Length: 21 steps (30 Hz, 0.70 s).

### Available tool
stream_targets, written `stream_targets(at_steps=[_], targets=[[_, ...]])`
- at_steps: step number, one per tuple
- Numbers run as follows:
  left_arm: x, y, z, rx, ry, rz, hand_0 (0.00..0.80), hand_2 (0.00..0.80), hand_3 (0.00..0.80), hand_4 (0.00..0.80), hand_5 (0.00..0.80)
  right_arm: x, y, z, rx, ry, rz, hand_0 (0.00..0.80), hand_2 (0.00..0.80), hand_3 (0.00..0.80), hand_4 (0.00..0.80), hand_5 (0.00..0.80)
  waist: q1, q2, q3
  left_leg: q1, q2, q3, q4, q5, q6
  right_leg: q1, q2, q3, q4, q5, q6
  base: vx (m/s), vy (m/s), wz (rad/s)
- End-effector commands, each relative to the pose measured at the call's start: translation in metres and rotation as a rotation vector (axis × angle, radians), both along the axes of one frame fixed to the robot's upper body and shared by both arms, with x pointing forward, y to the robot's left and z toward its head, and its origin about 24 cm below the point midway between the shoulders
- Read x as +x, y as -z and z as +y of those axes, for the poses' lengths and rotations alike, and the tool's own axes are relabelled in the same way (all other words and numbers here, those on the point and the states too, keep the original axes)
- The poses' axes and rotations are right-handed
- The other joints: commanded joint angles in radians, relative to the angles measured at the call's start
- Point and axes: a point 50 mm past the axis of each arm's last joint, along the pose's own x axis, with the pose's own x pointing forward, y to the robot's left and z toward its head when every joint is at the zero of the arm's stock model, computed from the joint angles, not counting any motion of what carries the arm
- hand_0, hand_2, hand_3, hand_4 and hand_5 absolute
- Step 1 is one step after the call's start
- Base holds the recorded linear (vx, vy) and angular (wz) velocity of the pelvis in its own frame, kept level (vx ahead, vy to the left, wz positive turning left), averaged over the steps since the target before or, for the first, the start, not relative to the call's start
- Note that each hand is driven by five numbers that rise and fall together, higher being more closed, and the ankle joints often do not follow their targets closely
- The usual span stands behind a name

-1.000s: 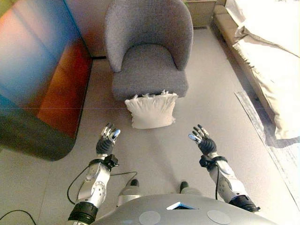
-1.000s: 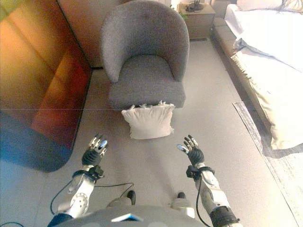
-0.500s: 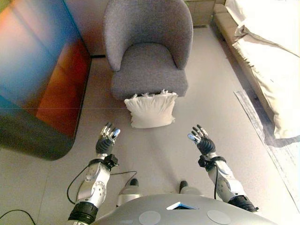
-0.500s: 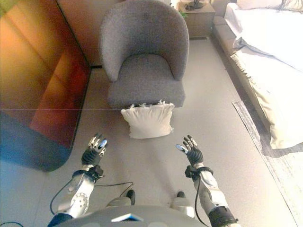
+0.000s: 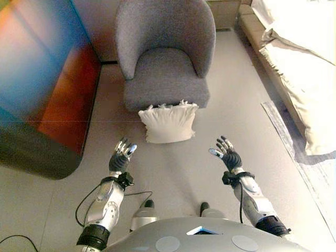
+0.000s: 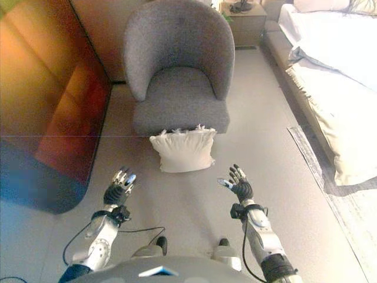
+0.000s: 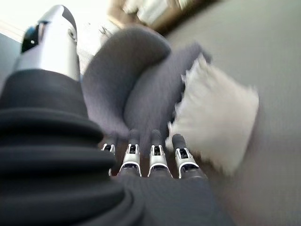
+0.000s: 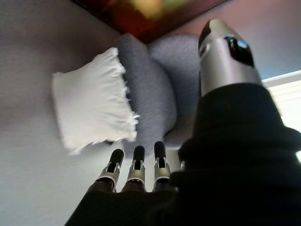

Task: Pick up the cushion and take it to the sofa

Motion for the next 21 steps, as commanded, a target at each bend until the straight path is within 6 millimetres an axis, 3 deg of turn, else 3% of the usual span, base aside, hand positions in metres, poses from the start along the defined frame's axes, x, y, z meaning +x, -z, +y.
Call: stream_targets(at_steps=[1,9,13,21], targets=[[0.032,-0.034,-0.029,-0.272,0.116,-0.217,0.000,0.000,0.000,0.000,0.000,0.026,-0.038,0.033,0.347,-0.105,-0.200,0.000,0.000,0.000,0.000,0.000,0.007,-0.010,0.011,-0.022,-0.046,0.079,0.056,-0.020,0.073,-0.009,0.043,-0.056,0.035,0.002,-0.060,0.000,0.000,0.00],[0.016,-0.031,-0.074,-0.933,0.229,-0.269,0.000,0.000,0.000,0.000,0.000,0.006,-0.040,0.085,1.206,-0.268,-0.174,0.000,0.000,0.000,0.000,0.000,0.008,-0.007,-0.010,-0.003,-0.045,0.097,0.059,-0.034,0.076,0.008,0.038,-0.060,0.034,0.000,-0.056,0.047,-0.007,-0.03],[0.005,-0.029,-0.081,-1.017,0.235,-0.283,0.000,0.000,0.000,0.000,0.000,0.002,-0.039,0.088,1.249,-0.266,-0.169,0.000,0.000,0.000,0.000,0.000,0.008,-0.006,-0.020,0.005,-0.044,0.104,0.055,-0.038,0.077,0.013,0.037,-0.057,0.030,-0.001,-0.054,0.035,-0.004,0.00],[0.000,-0.028,-0.077,-1.057,0.221,-0.276,0.000,0.000,0.000,0.000,0.000,-0.006,-0.036,0.090,1.289,-0.288,-0.148,0.000,0.000,0.000,0.000,0.000,0.010,-0.009,-0.029,0.009,-0.044,0.107,0.053,-0.037,0.078,0.015,0.037,-0.055,0.029,0.001,-0.054,0.000,0.000,0.00]])
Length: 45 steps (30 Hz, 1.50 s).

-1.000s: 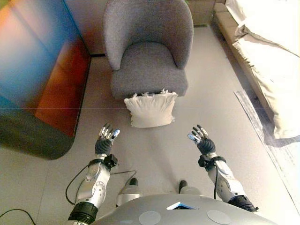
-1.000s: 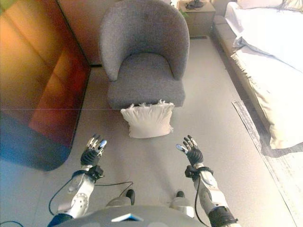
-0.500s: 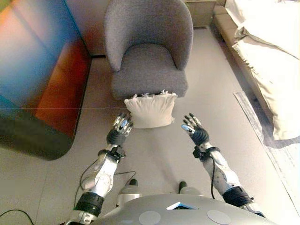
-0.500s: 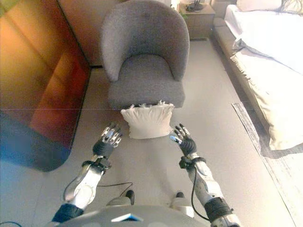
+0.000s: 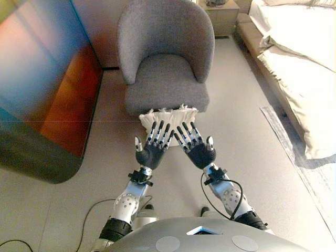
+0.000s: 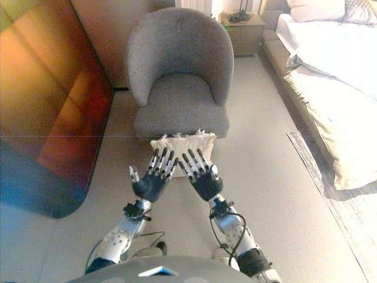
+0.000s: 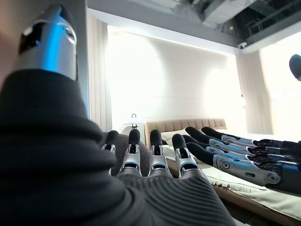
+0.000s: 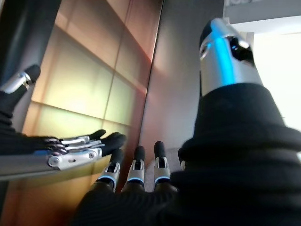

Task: Pick up the cushion and take it to the sofa

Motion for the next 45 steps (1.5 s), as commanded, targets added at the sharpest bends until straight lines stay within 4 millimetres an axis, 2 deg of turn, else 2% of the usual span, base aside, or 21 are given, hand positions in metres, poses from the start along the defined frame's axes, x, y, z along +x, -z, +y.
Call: stream_targets(at_steps=[1,12,15,16,20,21,22,24,26,29,32,36,39,42,45], targets=[[0.009,-0.017,-0.006,-0.063,0.022,-0.104,0.000,0.000,0.000,0.000,0.000,0.009,-0.022,0.010,0.094,-0.006,-0.102,0.000,0.000,0.000,0.000,0.000,0.010,-0.009,-0.002,-0.019,-0.045,0.088,0.053,-0.033,0.074,-0.009,0.039,-0.053,0.026,0.003,-0.054,0.000,0.000,0.00],[0.008,-0.015,-0.001,-0.028,0.011,-0.086,0.000,0.000,0.000,0.000,0.000,0.007,-0.020,0.007,0.078,-0.002,-0.094,0.000,0.000,0.000,0.000,0.000,0.007,-0.010,-0.006,-0.014,-0.046,0.092,0.048,-0.028,0.078,-0.010,0.041,-0.053,0.029,0.005,-0.056,0.000,0.000,0.00],[0.009,-0.011,0.003,0.074,0.003,-0.050,0.000,0.000,0.000,0.000,0.000,0.008,-0.017,0.004,0.010,0.012,-0.087,0.000,0.000,0.000,0.000,0.000,0.007,-0.009,-0.005,-0.016,-0.047,0.091,0.049,-0.026,0.078,-0.013,0.040,-0.055,0.031,0.006,-0.056,0.000,0.000,0.00],[0.011,-0.006,0.009,0.214,-0.005,-0.014,0.000,0.000,0.000,0.000,0.000,0.009,-0.012,-0.001,-0.107,0.030,-0.078,0.000,0.000,0.000,0.000,0.000,0.009,-0.008,-0.004,-0.019,-0.046,0.089,0.050,-0.025,0.076,-0.014,0.039,-0.058,0.031,0.007,-0.055,0.000,0.000,0.00],[0.021,0.004,0.046,0.952,-0.100,0.097,0.000,0.000,0.000,0.000,0.000,0.021,0.001,-0.041,-0.980,0.131,-0.114,0.000,0.000,0.000,0.000,0.000,0.009,-0.010,0.004,-0.026,-0.054,0.074,0.049,-0.016,0.072,-0.022,0.040,-0.061,0.035,0.009,-0.052,0.000,0.000,0.00],[0.023,0.004,0.056,1.061,-0.119,0.111,0.000,0.000,0.000,0.000,0.000,0.023,0.001,-0.050,-1.093,0.146,-0.116,0.000,0.000,0.000,0.000,0.000,0.008,-0.011,0.006,-0.029,-0.055,0.070,0.049,-0.013,0.072,-0.025,0.041,-0.061,0.037,0.008,-0.052,-0.036,0.020,0.01],[0.026,0.003,0.072,1.155,-0.154,0.134,0.000,0.000,0.000,0.000,0.000,0.024,0.000,-0.064,-1.189,0.164,-0.106,0.000,0.000,0.000,0.000,0.000,0.007,-0.013,0.012,-0.034,-0.056,0.067,0.049,-0.011,0.073,-0.030,0.043,-0.058,0.039,0.008,-0.053,-0.034,0.016,0.01],[0.023,0.005,0.088,1.252,-0.200,0.175,0.000,0.000,0.000,0.000,0.000,0.022,0.003,-0.078,-1.265,0.189,-0.077,0.000,0.000,0.000,0.000,0.000,0.007,-0.017,0.020,-0.040,-0.056,0.067,0.053,-0.011,0.074,-0.034,0.044,-0.058,0.042,0.006,-0.055,-0.017,0.005,0.00],[0.020,0.009,0.097,1.335,-0.215,0.194,0.000,0.000,0.000,0.000,0.000,0.021,0.008,-0.088,-1.389,0.209,-0.054,0.000,0.000,0.000,0.000,0.000,0.008,-0.020,0.027,-0.046,-0.057,0.067,0.057,-0.012,0.075,-0.039,0.045,-0.055,0.043,0.007,-0.056,-0.022,0.007,-0.01],[0.009,0.022,0.105,1.603,-0.206,0.199,0.000,0.000,0.000,0.000,0.000,0.017,0.022,-0.104,-1.536,0.233,0.048,0.000,0.000,0.000,0.000,0.000,0.010,-0.021,0.045,-0.059,-0.060,0.062,0.063,-0.014,0.078,-0.049,0.045,-0.050,0.044,0.011,-0.056,-0.052,0.035,-0.01],[-0.003,0.036,0.113,1.638,-0.195,0.269,0.000,0.000,0.000,0.000,0.000,0.011,0.031,-0.109,-1.491,0.238,0.130,0.000,0.000,0.000,0.000,0.000,0.006,-0.022,0.058,-0.063,-0.062,0.065,0.068,-0.019,0.081,-0.055,0.043,-0.044,0.044,0.014,-0.053,-0.025,0.063,-0.01],[-0.017,0.045,0.114,1.440,-0.212,0.336,0.000,0.000,0.000,0.000,0.000,0.001,0.035,-0.106,-1.329,0.252,0.163,0.000,0.000,0.000,0.000,0.000,0.003,-0.026,0.067,-0.063,-0.070,0.076,0.089,-0.039,0.087,-0.051,0.033,-0.041,0.039,0.018,-0.050,0.029,0.071,-0.01],[-0.031,0.050,0.107,1.354,-0.199,0.345,0.000,0.000,0.000,0.000,0.000,-0.007,0.038,-0.105,-1.203,0.280,0.202,0.000,0.000,0.000,0.000,0.000,0.005,-0.034,0.075,-0.082,-0.083,0.093,0.161,-0.074,0.090,-0.056,0.016,-0.036,0.047,0.022,-0.044,0.025,0.070,0.00],[-0.039,0.055,0.105,1.363,-0.178,0.372,0.000,0.000,0.000,0.000,0.000,-0.010,0.041,-0.102,-1.122,0.285,0.235,0.000,0.000,0.000,0.000,0.000,0.004,-0.040,0.084,-0.099,-0.096,0.105,0.211,-0.098,0.102,-0.069,-0.001,-0.031,0.078,0.024,-0.034,0.031,0.103,-0.07],[-0.044,0.057,0.111,1.336,-0.177,0.389,0.000,0.000,0.000,0.000,0.000,-0.011,0.044,-0.099,-1.080,0.272,0.241,0.000,0.000,0.000,0.000,0.000,-0.005,-0.033,0.083,-0.096,-0.105,0.100,0.201,-0.097,0.124,-0.087,-0.019,0.001,0.136,0.010,-0.024,0.056,0.149,-0.15]])
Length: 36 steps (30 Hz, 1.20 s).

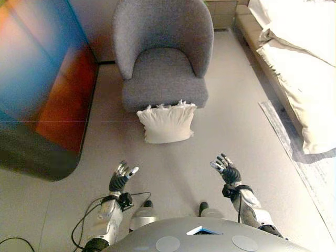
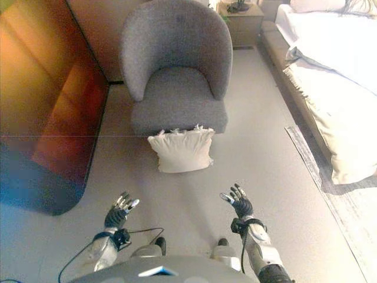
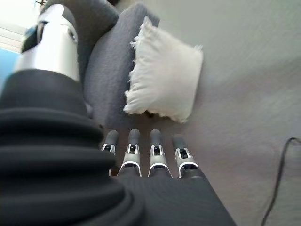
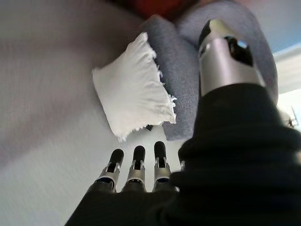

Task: Pick up the cushion and take it to the sofa

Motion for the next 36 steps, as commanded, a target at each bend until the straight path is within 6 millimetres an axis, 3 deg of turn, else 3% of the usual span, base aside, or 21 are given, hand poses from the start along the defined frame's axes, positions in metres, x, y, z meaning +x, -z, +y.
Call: stream_targets(at_steps=[1,3,5,7,9,12,15,17,20,22,23,25,27,28,29,30,33,36], targets=[[0.015,-0.017,0.018,0.003,-0.027,-0.133,0.000,0.000,0.000,0.000,0.000,0.021,-0.021,-0.001,0.073,0.040,-0.159,0.000,0.000,0.000,0.000,0.000,-0.009,-0.019,0.024,-0.081,-0.104,0.045,0.184,-0.094,0.137,-0.064,-0.022,-0.016,0.157,0.005,-0.021,0.062,0.172,-0.11],[0.012,-0.019,0.023,0.011,-0.014,-0.136,0.000,0.000,0.000,0.000,0.000,0.015,-0.018,-0.001,0.066,0.063,-0.144,0.000,0.000,0.000,0.000,0.000,-0.018,-0.013,0.025,-0.091,-0.122,0.035,0.186,-0.099,0.167,-0.133,-0.063,0.012,0.306,0.048,-0.022,0.042,0.196,-0.05],[0.012,-0.020,0.026,0.014,-0.007,-0.139,0.000,0.000,0.000,0.000,0.000,0.009,-0.016,-0.005,0.042,0.082,-0.138,0.000,0.000,0.000,0.000,0.000,-0.031,0.006,0.040,-0.097,-0.137,0.018,0.200,-0.106,0.190,-0.238,-0.094,0.049,0.492,0.146,-0.035,0.005,0.239,-0.08],[0.020,-0.024,0.029,0.009,0.011,-0.160,0.000,0.000,0.000,0.000,0.000,0.004,-0.017,-0.008,0.026,0.093,-0.146,0.000,0.000,0.000,0.000,0.000,-0.052,0.030,0.063,-0.098,-0.143,0.005,0.217,-0.119,0.204,-0.344,-0.090,0.099,0.674,0.210,-0.043,0.007,0.270,0.05],[0.027,-0.029,0.031,0.002,0.020,-0.175,0.000,0.000,0.000,0.000,0.000,-0.002,-0.015,-0.015,0.011,0.111,-0.136,0.000,0.000,0.000,0.000,0.000,-0.070,0.043,0.082,-0.094,-0.150,-0.006,0.238,-0.130,0.206,-0.415,-0.077,0.135,0.766,0.253,-0.040,0.089,0.195,0.17],[0.032,-0.034,0.033,-0.011,-0.003,-0.192,0.000,0.000,0.000,0.000,0.000,-0.012,-0.010,-0.018,0.015,0.113,-0.101,0.000,0.000,0.000,0.000,0.000,-0.092,0.023,0.089,-0.067,-0.168,-0.019,0.246,-0.156,0.195,-0.447,-0.037,0.129,0.668,0.279,-0.024,0.233,-0.008,0.12],[0.035,-0.034,0.029,-0.020,-0.024,-0.209,0.000,0.000,0.000,0.000,0.000,-0.018,-0.006,-0.022,0.018,0.119,-0.063,0.000,0.000,0.000,0.000,0.000,-0.128,-0.032,0.086,-0.023,-0.205,-0.051,0.248,-0.206,0.183,-0.438,0.005,0.101,0.318,0.260,-0.001,0.421,-0.160,0.07],[0.038,-0.036,0.024,-0.027,-0.011,-0.227,0.000,0.000,0.000,0.000,0.000,-0.020,-0.004,-0.024,0.026,0.127,-0.053,0.000,0.000,0.000,0.000,0.000,-0.141,-0.049,0.083,0.013,-0.220,-0.087,0.230,-0.230,0.183,-0.427,0.046,0.078,0.125,0.232,0.007,0.492,-0.122,0.16],[0.041,-0.037,0.018,-0.037,0.012,-0.240,0.000,0.000,0.000,0.000,0.000,-0.020,-0.002,-0.022,0.036,0.142,-0.048,0.000,0.000,0.000,0.000,0.000,-0.145,-0.061,0.083,0.058,-0.233,-0.115,0.236,-0.270,0.188,-0.437,0.069,0.027,0.038,0.266,0.013,0.496,-0.122,0.47],[0.043,-0.038,0.014,-0.042,0.017,-0.241,0.000,0.000,0.000,0.000,0.000,-0.018,-0.002,-0.021,0.038,0.140,-0.047,0.000,0.000,0.000,0.000,0.000,-0.142,-0.069,0.082,0.082,-0.228,-0.116,0.257,-0.309,0.190,-0.445,0.049,-0.013,0.052,0.275,0.011,0.528,-0.170,0.83],[0.040,-0.037,0.013,-0.043,0.000,-0.229,0.000,0.000,0.000,0.000,0.000,-0.018,0.000,-0.021,0.037,0.124,-0.037,0.000,0.000,0.000,0.000,0.000,-0.138,-0.073,0.071,0.095,-0.219,-0.089,0.276,-0.331,0.192,-0.425,0.029,-0.046,0.079,0.249,0.008,0.653,-0.209,0.54],[0.033,-0.032,0.013,-0.045,-0.041,-0.194,0.000,0.000,0.000,0.000,0.000,-0.019,0.002,-0.019,0.044,0.093,-0.009,0.000,0.000,0.000,0.000,0.000,-0.139,-0.066,0.048,0.126,-0.190,-0.052,0.305,-0.308,0.168,-0.394,0.024,-0.089,0.109,0.212,-0.004,0.652,-0.205,-0.03],[0.018,-0.025,0.014,-0.061,-0.098,-0.150,0.000,0.000,0.000,0.000,0.000,-0.023,0.002,-0.013,0.019,0.021,0.020,0.000,0.000,0.000,0.000,0.000,-0.150,-0.034,0.000,0.175,-0.128,-0.042,0.373,-0.157,0.105,-0.370,0.057,-0.093,0.185,0.158,-0.043,0.583,-0.203,0.05],[0.016,-0.025,0.014,-0.055,-0.102,-0.148,0.000,0.000,0.000,0.000,0.000,-0.023,0.001,-0.011,0.019,0.007,0.015,0.000,0.000,0.000,0.000,0.000,-0.154,-0.032,-0.011,0.176,-0.123,-0.046,0.389,-0.119,0.094,-0.366,0.061,-0.088,0.196,0.151,-0.050,0.440,-0.196,0.18],[0.015,-0.025,0.016,-0.052,-0.111,-0.150,0.000,0.000,0.000,0.000,0.000,-0.022,-0.001,-0.010,0.029,-0.015,0.006,0.000,0.000,0.000,0.000,0.000,-0.158,-0.025,-0.029,0.169,-0.104,-0.037,0.447,-0.030,0.068,-0.348,0.078,-0.078,0.204,0.127,-0.072,0.461,-0.254,0.16],[0.015,-0.026,0.016,-0.068,-0.127,-0.156,0.000,0.000,0.000,0.000,0.000,-0.021,-0.003,-0.012,0.020,-0.025,-0.002,0.000,0.000,0.000,0.000,0.000,-0.152,-0.030,-0.044,0.106,-0.098,-0.032,0.606,0.058,0.048,-0.302,0.094,-0.057,0.194,0.100,-0.105,0.532,-0.302,0.17],[0.020,-0.027,0.014,-0.098,-0.143,-0.173,0.000,0.000,0.000,0.000,0.000,-0.013,-0.006,-0.021,-0.012,-0.028,-0.045,0.000,0.000,0.000,0.000,0.000,-0.120,-0.063,-0.041,-0.088,-0.091,0.002,0.814,0.065,0.064,-0.212,0.084,-0.051,0.181,0.052,-0.145,0.382,-0.223,-0.14],[0.026,-0.030,0.010,-0.126,-0.130,-0.206,0.000,0.000,0.000,0.000,0.000,0.004,-0.015,-0.022,0.000,-0.025,-0.114,0.000,0.000,0.000,0.000,0.000,-0.079,-0.076,-0.009,-0.216,-0.043,0.044,0.737,0.023,0.090,-0.133,0.087,-0.039,0.186,-0.006,-0.155,0.314,-0.090,-0.46]])
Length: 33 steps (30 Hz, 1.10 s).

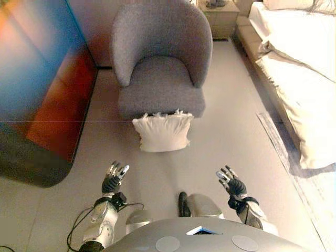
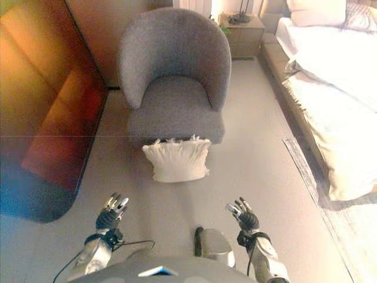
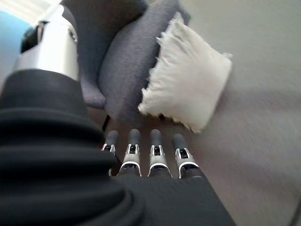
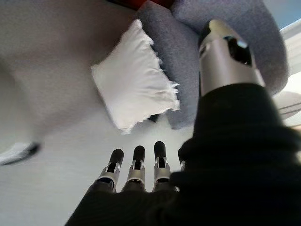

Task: Pick up the cushion and take it to the sofa

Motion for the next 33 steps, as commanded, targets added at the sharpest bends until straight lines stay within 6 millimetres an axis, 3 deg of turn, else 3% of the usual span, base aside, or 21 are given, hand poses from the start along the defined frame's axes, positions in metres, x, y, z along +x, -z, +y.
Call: stream_targets(at_steps=[1,2,3,4,6,7,11,15,18,20,22,24,26,27,29,33], targets=[[0.027,-0.025,0.007,0.014,0.003,-0.171,0.000,0.000,0.000,0.000,0.000,0.033,-0.026,0.006,0.022,-0.043,-0.192,0.000,0.000,0.000,0.000,0.000,0.005,-0.026,0.036,-0.010,0.000,0.078,-0.153,0.165,0.048,0.074,-0.044,-0.010,-0.122,0.110,0.071,0.286,0.020,-0.29],[0.031,-0.028,0.008,0.017,0.001,-0.184,0.000,0.000,0.000,0.000,0.000,0.037,-0.029,0.008,0.026,-0.042,-0.209,0.000,0.000,0.000,0.000,0.000,0.010,-0.020,0.043,-0.017,0.022,0.092,-0.271,0.178,0.046,0.089,-0.030,0.007,-0.120,0.087,0.072,0.229,0.041,-0.31],[0.032,-0.029,0.008,0.016,0.001,-0.188,0.000,0.000,0.000,0.000,0.000,0.038,-0.030,0.009,0.027,-0.041,-0.213,0.000,0.000,0.000,0.000,0.000,0.013,-0.020,0.047,-0.018,0.027,0.097,-0.303,0.180,0.047,0.094,-0.028,0.013,-0.118,0.081,0.074,0.318,0.115,-0.27],[0.036,-0.030,0.010,0.011,0.002,-0.199,0.000,0.000,0.000,0.000,0.000,0.037,-0.030,0.009,0.033,-0.030,-0.217,0.000,0.000,0.000,0.000,0.000,0.022,-0.007,0.052,-0.040,0.041,0.078,-0.458,0.212,0.033,0.106,-0.009,0.036,-0.114,0.064,0.082,0.299,0.125,-0.17],[0.039,-0.032,0.010,0.014,0.005,-0.202,0.000,0.000,0.000,0.000,0.000,0.032,-0.029,0.011,0.039,-0.019,-0.208,0.000,0.000,0.000,0.000,0.000,0.031,0.000,0.055,-0.049,0.042,0.048,-0.583,0.235,0.017,0.125,0.000,0.057,-0.113,0.049,0.093,0.363,0.141,-0.18],[0.039,-0.031,0.011,0.011,-0.008,-0.199,0.000,0.000,0.000,0.000,0.000,0.028,-0.028,0.011,0.036,-0.026,-0.200,0.000,0.000,0.000,0.000,0.000,0.044,0.015,0.052,-0.062,0.062,0.023,-0.716,0.275,-0.005,0.150,0.010,0.074,-0.112,0.032,0.101,0.387,0.132,-0.12],[0.027,-0.029,0.018,0.016,-0.054,-0.183,0.000,0.000,0.000,0.000,0.000,0.022,-0.027,0.009,0.049,-0.054,-0.196,0.000,0.000,0.000,0.000,0.000,0.074,0.024,0.046,-0.080,0.088,-0.004,-0.853,0.307,-0.020,0.248,-0.008,0.123,-0.126,-0.017,0.122,0.397,0.138,-0.34],[0.024,-0.029,0.024,0.020,-0.067,-0.185,0.000,0.000,0.000,0.000,0.000,0.022,-0.028,0.011,0.045,-0.068,-0.199,0.000,0.000,0.000,0.000,0.000,0.076,0.041,0.031,-0.088,0.107,0.053,-0.865,0.316,-0.026,0.299,-0.039,0.104,-0.123,-0.063,0.136,0.331,0.225,-0.60],[0.027,-0.032,0.027,0.023,-0.062,-0.193,0.000,0.000,0.000,0.000,0.000,0.026,-0.028,0.016,0.047,-0.047,-0.203,0.000,0.000,0.000,0.000,0.000,0.080,0.048,0.019,-0.069,0.078,0.045,-0.841,0.300,-0.006,0.304,-0.080,0.082,-0.096,-0.067,0.157,0.327,0.295,-0.44],[0.028,-0.031,0.028,0.038,-0.058,-0.186,0.000,0.000,0.000,0.000,0.000,0.028,-0.027,0.020,0.062,-0.024,-0.193,0.000,0.000,0.000,0.000,0.000,0.087,0.041,0.013,-0.078,0.038,0.026,-0.788,0.271,0.021,0.303,-0.113,0.075,-0.061,-0.035,0.177,0.279,0.262,-0.18],[0.034,-0.035,0.029,0.038,-0.046,-0.213,0.000,0.000,0.000,0.000,0.000,0.034,-0.030,0.028,0.067,-0.031,-0.214,0.000,0.000,0.000,0.000,0.000,0.104,0.029,0.006,-0.081,-0.011,0.026,-0.748,0.233,0.067,0.278,-0.183,0.041,0.052,0.076,0.197,0.225,0.247,0.21],[0.036,-0.037,0.030,0.053,-0.026,-0.215,0.000,0.000,0.000,0.000,0.000,0.038,-0.030,0.031,0.062,-0.003,-0.231,0.000,0.000,0.000,0.000,0.000,0.115,0.037,0.006,-0.063,-0.048,0.025,-0.724,0.204,0.104,0.215,-0.253,0.022,0.249,0.193,0.192,0.245,0.319,0.10],[0.036,-0.036,0.031,0.070,-0.009,-0.204,0.000,0.000,0.000,0.000,0.000,0.039,-0.031,0.033,0.070,0.022,-0.240,0.000,0.000,0.000,0.000,0.000,0.114,0.050,0.010,-0.037,-0.078,0.015,-0.707,0.178,0.127,0.140,-0.277,0.033,0.384,0.242,0.179,0.242,0.294,0.03],[0.036,-0.035,0.032,0.073,-0.007,-0.200,0.000,0.000,0.000,0.000,0.000,0.040,-0.031,0.035,0.064,0.018,-0.244,0.000,0.000,0.000,0.000,0.000,0.111,0.048,0.014,-0.023,-0.094,0.012,-0.703,0.169,0.134,0.111,-0.285,0.039,0.407,0.248,0.174,0.213,0.201,0.11],[0.037,-0.035,0.030,0.074,0.002,-0.198,0.000,0.000,0.000,0.000,0.000,0.040,-0.032,0.037,0.062,0.009,-0.256,0.000,0.000,0.000,0.000,0.000,0.100,0.054,0.021,0.006,-0.109,0.001,-0.705,0.162,0.136,0.062,-0.261,0.034,0.370,0.242,0.161,0.200,0.109,0.07],[0.039,-0.035,0.030,0.077,0.017,-0.200,0.000,0.000,0.000,0.000,0.000,0.036,-0.031,0.034,0.073,0.018,-0.244,0.000,0.000,0.000,0.000,0.000,0.064,0.060,0.040,0.071,-0.113,-0.004,-0.721,0.138,0.123,-0.024,-0.196,0.016,0.167,0.212,0.162,0.177,0.002,0.04]])
